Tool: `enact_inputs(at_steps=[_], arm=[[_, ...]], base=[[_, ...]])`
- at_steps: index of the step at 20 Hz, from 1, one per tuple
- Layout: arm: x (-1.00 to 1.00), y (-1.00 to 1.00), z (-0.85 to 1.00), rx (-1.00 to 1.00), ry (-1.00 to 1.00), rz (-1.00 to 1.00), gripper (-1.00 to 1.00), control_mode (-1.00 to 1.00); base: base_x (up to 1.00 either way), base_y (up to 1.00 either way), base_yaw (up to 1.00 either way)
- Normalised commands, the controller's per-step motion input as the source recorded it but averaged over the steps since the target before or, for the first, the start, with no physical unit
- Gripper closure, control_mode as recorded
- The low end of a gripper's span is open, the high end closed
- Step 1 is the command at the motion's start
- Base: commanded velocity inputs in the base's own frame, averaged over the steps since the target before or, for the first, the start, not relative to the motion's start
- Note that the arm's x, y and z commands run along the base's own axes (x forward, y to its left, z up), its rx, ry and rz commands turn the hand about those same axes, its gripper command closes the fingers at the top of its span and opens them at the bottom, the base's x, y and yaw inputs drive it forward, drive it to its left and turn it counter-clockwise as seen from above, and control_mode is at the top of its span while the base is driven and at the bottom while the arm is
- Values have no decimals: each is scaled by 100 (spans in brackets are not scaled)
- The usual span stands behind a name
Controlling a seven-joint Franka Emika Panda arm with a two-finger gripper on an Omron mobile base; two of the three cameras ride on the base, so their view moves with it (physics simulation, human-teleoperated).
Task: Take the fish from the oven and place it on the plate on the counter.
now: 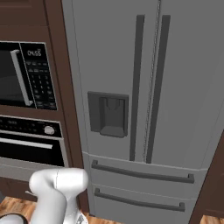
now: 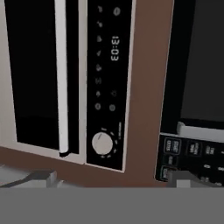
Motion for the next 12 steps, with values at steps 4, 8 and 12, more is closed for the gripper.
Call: enact_inputs(at_steps=[4,8,12], arm=[[27,22,-58,-2,-6,0,-100,-100],[38,40,-46,0,-5,0,-100,-100],[54,54,-35,0,0,0,-100,-100]], base=[[0,0,0],[0,0,0],[0,0,0]])
